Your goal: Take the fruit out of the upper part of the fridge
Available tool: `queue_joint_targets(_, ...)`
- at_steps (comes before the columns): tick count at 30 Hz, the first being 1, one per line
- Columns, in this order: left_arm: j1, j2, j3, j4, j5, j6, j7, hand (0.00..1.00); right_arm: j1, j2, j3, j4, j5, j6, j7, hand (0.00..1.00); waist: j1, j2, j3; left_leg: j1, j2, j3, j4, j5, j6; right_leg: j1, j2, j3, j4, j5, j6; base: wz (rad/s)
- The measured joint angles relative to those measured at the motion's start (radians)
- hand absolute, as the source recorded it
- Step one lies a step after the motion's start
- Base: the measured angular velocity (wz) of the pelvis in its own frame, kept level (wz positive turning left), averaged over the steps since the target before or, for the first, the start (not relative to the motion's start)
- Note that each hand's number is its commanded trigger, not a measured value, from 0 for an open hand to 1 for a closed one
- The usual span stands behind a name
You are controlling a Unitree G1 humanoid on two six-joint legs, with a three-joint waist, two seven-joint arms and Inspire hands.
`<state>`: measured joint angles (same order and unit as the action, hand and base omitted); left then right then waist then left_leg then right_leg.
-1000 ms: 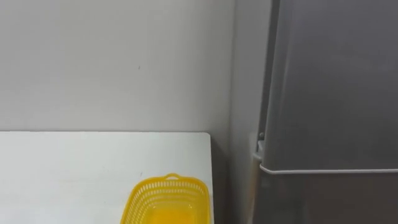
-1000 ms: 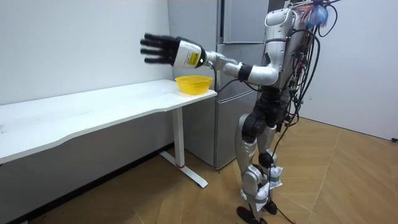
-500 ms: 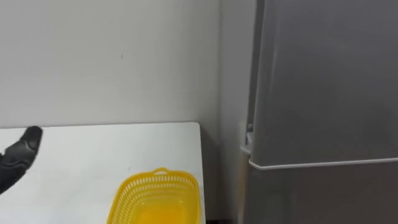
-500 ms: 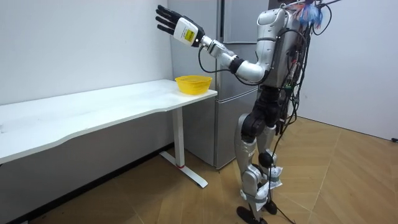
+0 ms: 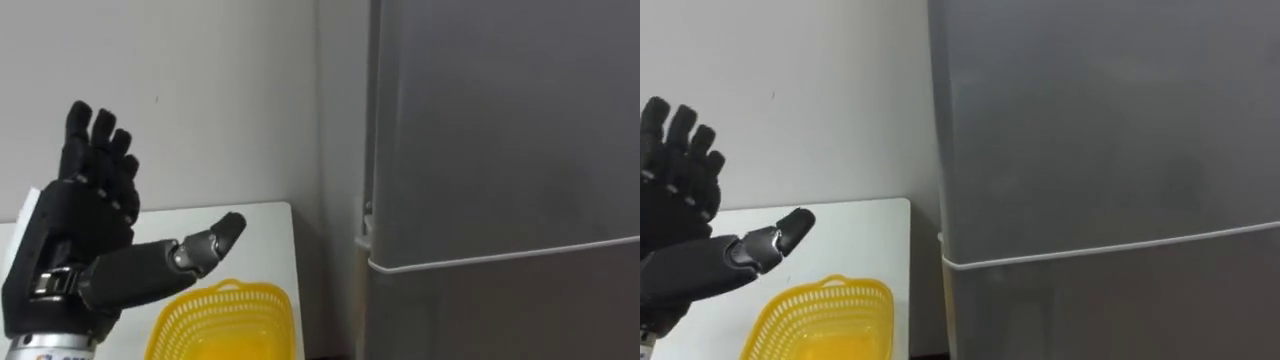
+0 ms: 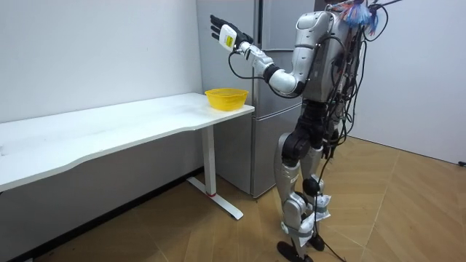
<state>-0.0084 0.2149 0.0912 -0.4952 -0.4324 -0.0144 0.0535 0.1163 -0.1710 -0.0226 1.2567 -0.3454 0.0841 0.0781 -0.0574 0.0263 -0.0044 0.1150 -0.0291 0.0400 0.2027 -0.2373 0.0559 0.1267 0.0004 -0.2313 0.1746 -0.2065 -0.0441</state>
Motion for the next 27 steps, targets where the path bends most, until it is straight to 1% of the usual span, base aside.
queue_joint_targets(2,0.000,0.001,0.000,0.000,0.000,0.012,-0.031,0.00,-0.002,-0.004,0.000,0.007,-0.014,0.003,-0.001,0.00,-0.004,0.004,0.0023,0.000,0.000,0.002,0.000,0.000,0.000,-0.001,0.000,0.004,0.000,0.000,0.000,-0.04)
queue_joint_targets(3,0.000,0.002,0.001,0.000,0.000,0.021,-0.054,0.00,-0.002,-0.005,-0.001,0.009,-0.019,0.005,-0.001,0.00,-0.005,0.009,0.0048,-0.001,0.000,0.006,0.001,0.000,0.000,-0.005,0.000,0.006,0.000,0.000,0.000,-0.03)
queue_joint_targets(4,0.000,0.002,0.001,0.000,0.000,0.030,-0.078,0.00,-0.002,-0.006,-0.001,0.011,-0.019,0.007,0.001,0.00,-0.006,0.016,0.0054,-0.002,0.000,0.011,0.001,0.000,0.000,-0.007,0.000,0.007,-0.002,0.000,0.000,0.00)
queue_joint_targets(7,0.000,0.002,-0.001,-0.014,-0.009,0.052,-0.135,0.00,-0.001,-0.006,0.000,0.018,-0.018,0.010,0.017,0.00,-0.019,0.021,0.0044,-0.004,0.001,0.014,0.002,0.000,0.000,-0.015,0.000,0.009,0.000,-0.001,0.000,0.00)
queue_joint_targets(11,0.000,0.003,-0.031,-0.033,-0.041,0.054,-0.204,0.00,0.000,-0.018,0.000,0.025,-0.018,0.014,0.044,0.00,-0.020,0.024,0.0024,-0.003,0.002,0.023,0.001,0.000,0.000,-0.019,0.000,0.014,0.013,-0.001,0.000,-0.07)
queue_joint_targets(13,0.000,0.005,-0.051,-0.033,-0.055,0.058,-0.251,0.00,-0.006,-0.025,0.000,0.036,-0.018,0.014,0.044,0.00,-0.022,0.024,0.0025,0.001,0.003,0.029,0.000,0.000,0.000,-0.015,0.001,0.024,0.012,-0.001,0.000,-0.10)
queue_joint_targets(17,-0.003,0.007,-0.080,-0.033,-0.089,0.060,-0.301,0.00,-0.024,-0.027,0.001,0.060,-0.018,0.014,0.043,0.00,-0.026,0.024,0.0031,0.001,0.003,0.029,0.000,0.000,0.000,-0.015,0.002,0.028,0.010,-0.001,0.000,-0.02)
queue_joint_targets(20,-0.004,0.016,-0.102,-0.033,-0.089,0.060,-0.330,0.00,-0.032,-0.027,0.001,0.063,-0.017,0.012,0.043,0.00,-0.027,0.025,0.0037,0.001,0.003,0.032,0.000,0.000,0.000,-0.019,0.002,0.030,0.010,-0.001,0.000,0.00)
queue_joint_targets(23,-0.004,0.032,-0.116,-0.033,-0.089,0.060,-0.362,0.00,-0.044,-0.027,0.002,0.063,-0.016,0.012,0.044,0.00,-0.027,0.025,0.0045,0.001,0.004,0.037,0.000,0.000,0.000,-0.022,0.002,0.032,0.011,-0.001,0.000,0.00)
queue_joint_targets(26,-0.004,0.044,-0.132,-0.033,-0.091,0.060,-0.391,0.00,-0.053,-0.028,0.003,0.064,-0.011,0.006,0.044,0.00,-0.030,0.026,0.0067,0.001,0.004,0.039,0.000,0.000,0.000,-0.022,0.002,0.033,0.011,-0.001,0.000,0.00)
queue_joint_targets(27,-0.004,0.046,-0.137,-0.033,-0.109,0.061,-0.402,0.00,-0.056,-0.028,0.003,0.066,-0.008,0.003,0.044,0.00,-0.032,0.027,0.0091,0.000,0.004,0.039,0.000,0.000,0.000,-0.020,0.002,0.033,0.011,-0.001,0.000,0.00)
